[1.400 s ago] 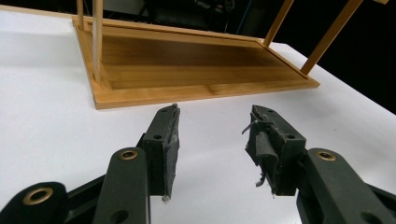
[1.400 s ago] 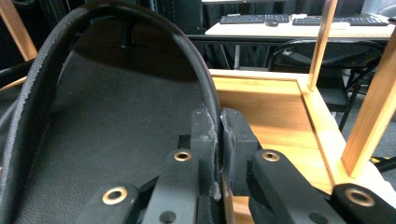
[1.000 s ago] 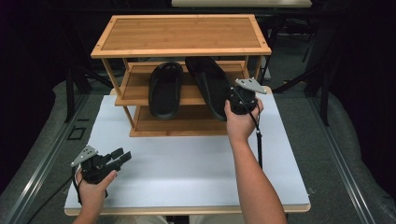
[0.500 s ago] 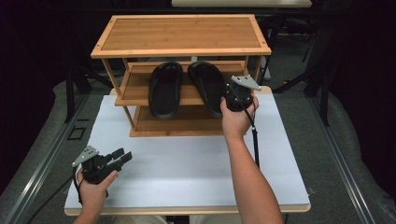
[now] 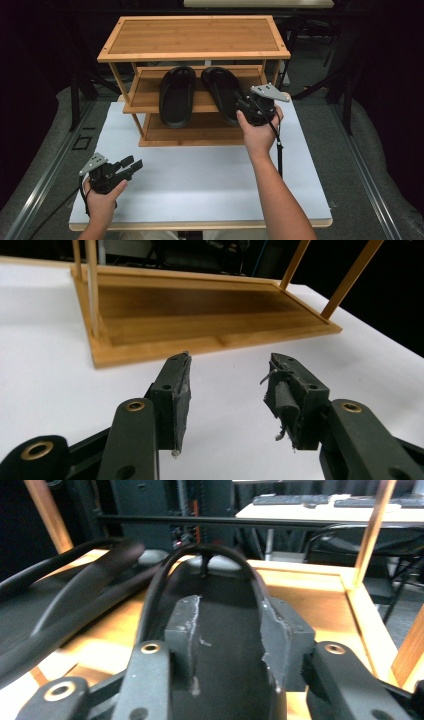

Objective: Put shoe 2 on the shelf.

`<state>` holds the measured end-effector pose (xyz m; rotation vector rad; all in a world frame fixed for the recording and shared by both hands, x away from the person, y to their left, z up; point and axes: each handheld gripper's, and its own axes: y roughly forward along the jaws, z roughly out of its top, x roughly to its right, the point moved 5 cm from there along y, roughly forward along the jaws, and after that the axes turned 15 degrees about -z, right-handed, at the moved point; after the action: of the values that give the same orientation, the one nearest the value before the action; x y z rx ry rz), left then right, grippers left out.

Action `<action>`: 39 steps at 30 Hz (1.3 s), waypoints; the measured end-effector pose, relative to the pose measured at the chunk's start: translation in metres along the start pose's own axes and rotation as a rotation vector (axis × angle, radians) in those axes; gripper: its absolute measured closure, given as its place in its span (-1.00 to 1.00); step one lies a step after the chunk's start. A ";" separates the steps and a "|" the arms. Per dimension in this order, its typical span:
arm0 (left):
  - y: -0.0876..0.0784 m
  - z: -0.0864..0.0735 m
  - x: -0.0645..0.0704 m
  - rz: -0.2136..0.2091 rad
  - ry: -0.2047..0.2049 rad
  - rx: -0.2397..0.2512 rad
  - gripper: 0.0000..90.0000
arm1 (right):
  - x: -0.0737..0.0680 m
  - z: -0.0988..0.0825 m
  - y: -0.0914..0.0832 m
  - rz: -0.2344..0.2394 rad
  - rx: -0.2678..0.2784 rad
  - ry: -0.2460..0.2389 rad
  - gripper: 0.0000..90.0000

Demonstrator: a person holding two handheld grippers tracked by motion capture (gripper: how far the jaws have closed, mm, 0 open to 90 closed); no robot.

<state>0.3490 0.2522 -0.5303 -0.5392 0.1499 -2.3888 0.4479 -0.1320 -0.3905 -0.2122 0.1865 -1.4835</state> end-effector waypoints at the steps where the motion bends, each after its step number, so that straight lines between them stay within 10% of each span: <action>1: 0.002 0.004 0.002 -0.004 0.006 0.003 0.16 | 0.001 -0.001 -0.003 0.007 -0.004 -0.011 0.25; 11: 0.020 0.056 0.013 -0.051 0.058 -0.012 0.24 | 0.011 -0.006 -0.020 0.039 -0.023 -0.074 0.22; 23: 0.042 0.122 0.020 -0.013 0.114 0.011 0.07 | 0.016 -0.006 -0.025 0.067 -0.036 -0.051 0.17; 39: 0.086 0.142 0.026 -0.019 0.088 -0.035 -0.17 | 0.020 -0.027 -0.019 0.065 -0.083 -0.015 0.13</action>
<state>0.4411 0.1744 -0.4138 -0.4535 0.2261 -2.4333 0.4241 -0.1541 -0.4118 -0.2819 0.2414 -1.4103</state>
